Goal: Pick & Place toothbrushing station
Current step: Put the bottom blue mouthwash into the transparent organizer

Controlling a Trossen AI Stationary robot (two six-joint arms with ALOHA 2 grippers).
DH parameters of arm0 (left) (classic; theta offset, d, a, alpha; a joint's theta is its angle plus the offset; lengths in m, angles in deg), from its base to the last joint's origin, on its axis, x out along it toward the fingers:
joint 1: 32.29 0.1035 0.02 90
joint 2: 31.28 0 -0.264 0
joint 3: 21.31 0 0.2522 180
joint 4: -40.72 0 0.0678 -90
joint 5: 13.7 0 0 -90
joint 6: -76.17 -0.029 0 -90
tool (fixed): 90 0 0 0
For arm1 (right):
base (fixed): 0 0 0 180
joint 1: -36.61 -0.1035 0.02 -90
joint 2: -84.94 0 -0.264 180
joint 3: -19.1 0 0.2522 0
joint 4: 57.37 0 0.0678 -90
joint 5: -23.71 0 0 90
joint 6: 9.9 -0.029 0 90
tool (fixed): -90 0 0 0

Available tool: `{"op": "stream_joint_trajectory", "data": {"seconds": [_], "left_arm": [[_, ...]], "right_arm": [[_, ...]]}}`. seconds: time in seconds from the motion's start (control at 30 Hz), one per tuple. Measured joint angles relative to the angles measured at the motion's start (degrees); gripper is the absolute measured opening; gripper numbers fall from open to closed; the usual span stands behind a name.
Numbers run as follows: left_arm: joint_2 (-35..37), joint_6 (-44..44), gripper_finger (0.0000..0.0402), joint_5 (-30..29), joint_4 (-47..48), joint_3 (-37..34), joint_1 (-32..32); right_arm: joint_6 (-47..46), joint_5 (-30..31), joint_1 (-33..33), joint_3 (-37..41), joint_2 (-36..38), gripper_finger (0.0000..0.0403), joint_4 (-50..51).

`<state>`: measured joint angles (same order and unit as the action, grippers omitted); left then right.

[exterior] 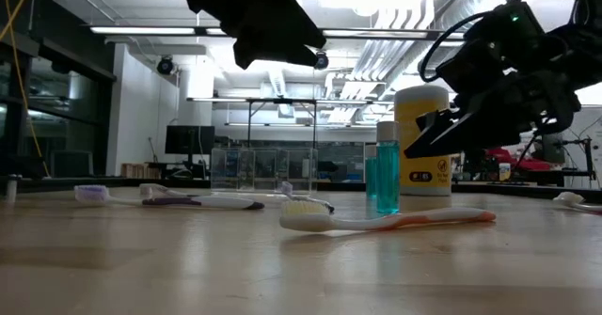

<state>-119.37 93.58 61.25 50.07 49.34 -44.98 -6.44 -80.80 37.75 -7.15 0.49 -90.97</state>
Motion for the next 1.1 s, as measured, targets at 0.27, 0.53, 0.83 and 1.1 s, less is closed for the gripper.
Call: {"op": "stream_joint_trajectory", "data": {"seconds": [0.27,0.53,0.83,1.1], "left_arm": [[0.0,-0.2,0.0174,0.14,-1.79,0.02,0.0],[0.0,-1.03,0.0174,0.13,-2.58,0.02,-0.24],[0.0,-1.07,0.0174,0.14,-2.57,0.02,-0.24],[0.0,-1.09,0.0174,1.73,-2.56,0.09,-0.24]], "right_arm": [[1.98,-7.09,2.7,0.0,-6.01,0.021,-8.35],[2.63,-9.94,4.39,-0.07,-11.69,0.021,-15.91],[3.28,-16.24,6.2,-3.78,-17.13,0.021,-16.05],[3.99,-24.83,9.17,-7.31,-21.07,0.021,-16.12]]}}
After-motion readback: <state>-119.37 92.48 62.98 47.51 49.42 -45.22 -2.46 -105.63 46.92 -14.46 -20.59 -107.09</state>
